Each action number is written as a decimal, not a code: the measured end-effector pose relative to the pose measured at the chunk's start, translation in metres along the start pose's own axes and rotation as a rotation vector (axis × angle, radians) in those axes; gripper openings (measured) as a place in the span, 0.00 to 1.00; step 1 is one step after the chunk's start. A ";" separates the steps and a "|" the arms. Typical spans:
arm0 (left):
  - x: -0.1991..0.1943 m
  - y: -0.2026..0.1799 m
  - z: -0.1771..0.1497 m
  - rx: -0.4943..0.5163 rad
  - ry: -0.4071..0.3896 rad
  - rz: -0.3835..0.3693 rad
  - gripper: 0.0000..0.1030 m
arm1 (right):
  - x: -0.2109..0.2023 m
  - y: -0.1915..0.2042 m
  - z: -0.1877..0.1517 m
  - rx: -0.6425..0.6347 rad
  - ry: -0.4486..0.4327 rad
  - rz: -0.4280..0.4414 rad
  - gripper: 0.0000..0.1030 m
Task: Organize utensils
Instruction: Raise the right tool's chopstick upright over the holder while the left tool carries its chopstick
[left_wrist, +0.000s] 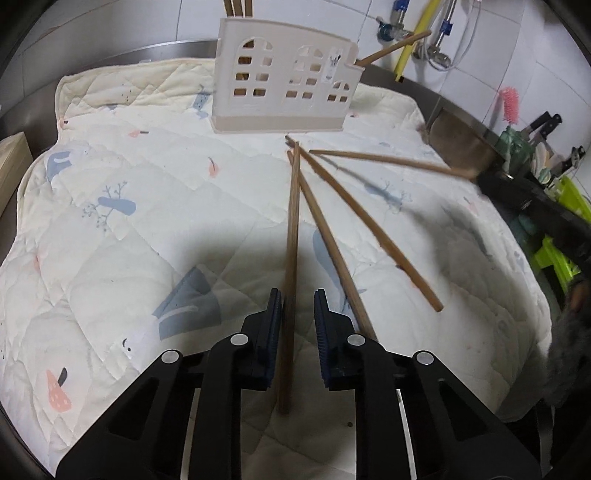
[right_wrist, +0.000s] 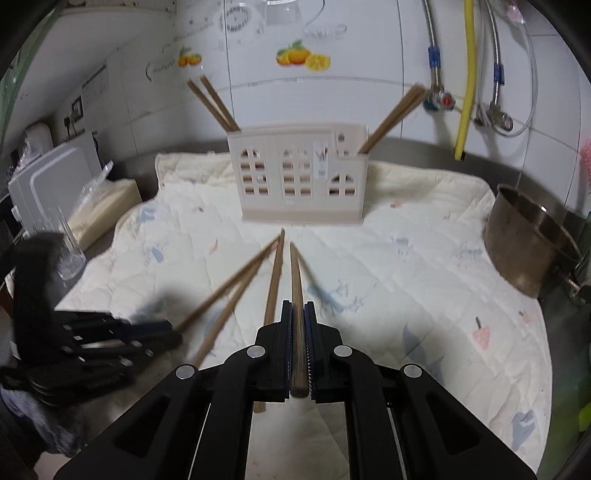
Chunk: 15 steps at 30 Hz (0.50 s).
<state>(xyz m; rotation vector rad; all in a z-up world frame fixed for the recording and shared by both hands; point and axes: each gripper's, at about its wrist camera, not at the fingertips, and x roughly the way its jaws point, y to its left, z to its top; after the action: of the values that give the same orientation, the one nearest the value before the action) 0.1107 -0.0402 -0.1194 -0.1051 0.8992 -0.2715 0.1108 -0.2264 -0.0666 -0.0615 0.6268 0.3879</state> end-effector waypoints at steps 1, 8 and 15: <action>0.000 0.000 0.000 -0.001 0.001 0.004 0.15 | -0.002 0.000 0.002 0.000 -0.008 0.001 0.06; -0.006 -0.001 0.005 -0.001 -0.010 0.039 0.05 | -0.012 0.003 0.013 -0.007 -0.040 0.011 0.06; -0.051 -0.001 0.029 0.027 -0.125 0.034 0.05 | -0.019 -0.001 0.036 -0.018 -0.061 0.010 0.06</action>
<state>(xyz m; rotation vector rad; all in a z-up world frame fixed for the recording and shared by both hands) 0.1030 -0.0278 -0.0625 -0.0812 0.7719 -0.2423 0.1172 -0.2280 -0.0267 -0.0633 0.5636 0.4041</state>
